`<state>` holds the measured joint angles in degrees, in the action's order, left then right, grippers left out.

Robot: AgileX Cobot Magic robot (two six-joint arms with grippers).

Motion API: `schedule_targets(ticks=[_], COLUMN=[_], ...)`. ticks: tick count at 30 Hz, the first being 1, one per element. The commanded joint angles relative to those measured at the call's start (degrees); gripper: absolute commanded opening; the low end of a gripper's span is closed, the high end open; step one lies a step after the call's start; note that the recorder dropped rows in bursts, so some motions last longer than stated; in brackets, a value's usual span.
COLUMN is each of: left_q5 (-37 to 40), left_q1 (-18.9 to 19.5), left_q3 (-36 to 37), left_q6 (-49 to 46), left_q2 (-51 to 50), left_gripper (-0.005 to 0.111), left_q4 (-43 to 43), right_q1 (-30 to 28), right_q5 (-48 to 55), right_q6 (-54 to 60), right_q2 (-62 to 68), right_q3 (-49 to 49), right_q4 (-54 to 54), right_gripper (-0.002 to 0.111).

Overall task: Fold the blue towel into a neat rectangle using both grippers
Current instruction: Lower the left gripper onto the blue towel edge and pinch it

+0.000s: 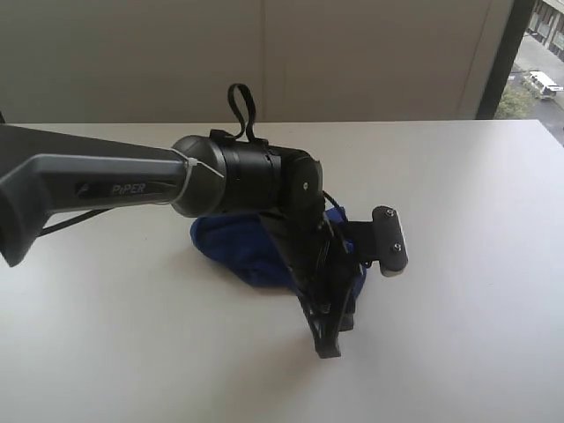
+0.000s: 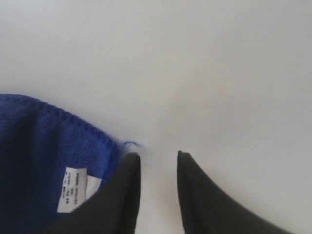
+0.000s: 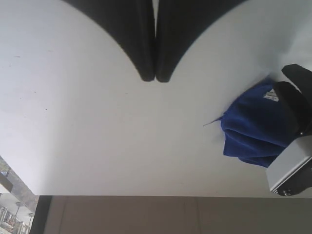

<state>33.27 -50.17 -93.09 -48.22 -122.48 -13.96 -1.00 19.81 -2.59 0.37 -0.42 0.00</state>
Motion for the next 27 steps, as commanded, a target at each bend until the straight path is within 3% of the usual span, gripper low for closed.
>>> schedule_targets(ticks=[1,23,27], left_q5=[-4.38,-9.29,-9.29], left_q1=[-0.47,-0.28,-0.28], left_q3=[-0.28,-0.28,-0.28], left_q6=[0.2,3.48,4.93], left_q2=[-0.16,-2.23,-2.23], left_gripper=[0.04,0.04,0.026], left_q4=[-1.09,5.46,5.46], right_q1=[-0.36,-0.36,-0.36], right_q5=[-0.29,-0.29,-0.29], right_q6=[-0.26,-0.26,-0.26], right_q2=[-0.37,-0.37,-0.37], right_q3=[0.42,0.42,0.42], right_q4=[0.0,0.0,0.0], right_gripper=[0.0,0.0,0.0])
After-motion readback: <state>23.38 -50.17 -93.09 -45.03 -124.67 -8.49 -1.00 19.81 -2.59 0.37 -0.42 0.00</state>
